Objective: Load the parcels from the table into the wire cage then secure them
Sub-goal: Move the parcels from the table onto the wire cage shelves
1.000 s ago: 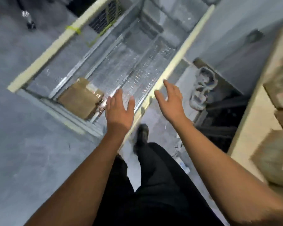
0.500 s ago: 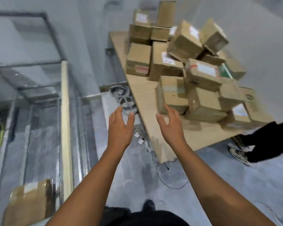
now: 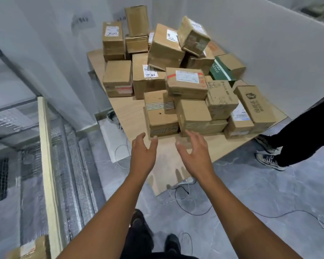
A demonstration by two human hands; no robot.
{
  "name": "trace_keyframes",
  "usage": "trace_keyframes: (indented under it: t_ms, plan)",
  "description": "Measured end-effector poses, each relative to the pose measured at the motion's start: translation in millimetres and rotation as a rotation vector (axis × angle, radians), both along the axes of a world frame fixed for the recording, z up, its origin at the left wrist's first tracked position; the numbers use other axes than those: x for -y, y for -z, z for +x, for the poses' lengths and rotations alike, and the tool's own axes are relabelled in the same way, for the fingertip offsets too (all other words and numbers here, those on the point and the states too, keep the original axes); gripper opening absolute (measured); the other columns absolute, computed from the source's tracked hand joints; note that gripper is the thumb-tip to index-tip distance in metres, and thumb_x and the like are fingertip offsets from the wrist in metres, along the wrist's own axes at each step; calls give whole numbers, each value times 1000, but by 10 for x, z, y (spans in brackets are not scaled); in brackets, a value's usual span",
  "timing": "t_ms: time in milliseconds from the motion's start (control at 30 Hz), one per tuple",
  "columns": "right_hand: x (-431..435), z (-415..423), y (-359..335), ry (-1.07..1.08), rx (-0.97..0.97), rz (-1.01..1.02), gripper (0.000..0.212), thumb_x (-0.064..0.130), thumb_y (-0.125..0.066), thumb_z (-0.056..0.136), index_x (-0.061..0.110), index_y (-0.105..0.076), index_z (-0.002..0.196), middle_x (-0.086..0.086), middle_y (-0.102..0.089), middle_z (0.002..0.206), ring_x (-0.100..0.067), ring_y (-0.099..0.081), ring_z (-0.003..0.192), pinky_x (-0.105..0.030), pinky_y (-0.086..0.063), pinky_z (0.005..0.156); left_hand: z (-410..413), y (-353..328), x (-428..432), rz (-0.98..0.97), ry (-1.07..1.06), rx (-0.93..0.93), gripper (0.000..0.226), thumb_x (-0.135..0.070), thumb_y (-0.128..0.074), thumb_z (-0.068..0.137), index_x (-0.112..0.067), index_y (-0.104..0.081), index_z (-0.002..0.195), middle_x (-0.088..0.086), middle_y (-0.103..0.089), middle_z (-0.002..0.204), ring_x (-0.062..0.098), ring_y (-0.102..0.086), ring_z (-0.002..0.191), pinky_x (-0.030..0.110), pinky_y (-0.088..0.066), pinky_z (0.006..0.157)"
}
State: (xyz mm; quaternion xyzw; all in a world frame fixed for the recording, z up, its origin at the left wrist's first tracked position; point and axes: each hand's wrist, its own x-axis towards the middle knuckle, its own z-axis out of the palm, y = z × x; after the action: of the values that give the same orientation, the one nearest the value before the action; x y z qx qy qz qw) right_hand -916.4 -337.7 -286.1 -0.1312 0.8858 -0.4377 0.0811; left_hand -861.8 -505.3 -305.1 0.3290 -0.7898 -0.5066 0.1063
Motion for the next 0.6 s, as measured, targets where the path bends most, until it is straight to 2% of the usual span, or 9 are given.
trace_keyframes:
  t_ms: [100,233,367,433,467,500,533,600]
  plan:
    - [279,-164,69,-34,59,-39,59,51,-57,100,29,-43,154,10,-40,156,-8,-37,142,-28,-33,110,-338,128,239,39,-35,26,66,-58,-52,102,-18,-40,154,4,-42,158,23,-44,141,30,-34,102]
    - [611,-496,208,9,158,-50,59,50,-56,101,29,-42,154,9,-38,158,-9,-38,144,-23,-30,106,-865,377,513,75,-35,37,69,-56,-54,101,-18,-38,156,6,-41,159,25,-43,143,30,-34,102]
    - [809,-793,331,111,220,-44,61,50,-56,101,31,-39,156,10,-37,159,-5,-36,144,-20,-29,104,-1361,615,605,131,-3,35,82,-52,-63,98,-21,-24,162,9,-33,163,27,-36,148,33,-33,112]
    - [894,-889,410,114,232,-8,61,48,-56,102,30,-38,157,9,-34,160,0,-36,139,-6,-28,99,-1520,731,633,192,18,22,90,-48,-70,94,-25,-17,164,9,-36,161,26,-37,147,31,-32,112]
    - [932,-930,459,113,235,6,61,46,-57,102,28,-37,157,7,-34,160,7,-36,132,3,-26,92,-1576,798,647,237,34,18,94,-46,-73,92,-27,-14,164,7,-38,161,25,-38,147,31,-33,114]
    - [970,-961,498,116,235,18,61,45,-57,103,26,-37,157,6,-33,160,12,-34,125,7,-26,88,-1602,856,663,291,46,19,98,-44,-75,91,-29,-11,164,6,-39,161,25,-39,147,34,-35,117]
    - [997,-977,517,124,234,25,61,44,-57,103,25,-37,157,5,-32,160,14,-32,122,4,-27,90,-1605,900,680,348,53,23,101,-42,-76,91,-31,-7,164,3,-38,162,24,-40,147,36,-37,117]
    - [1031,-997,530,136,231,30,61,43,-56,103,25,-35,158,4,-29,161,4,-34,132,-16,-33,104,-1575,967,727,431,52,29,102,-39,-76,92,-35,-3,164,-1,-37,163,19,-42,145,31,-39,113]
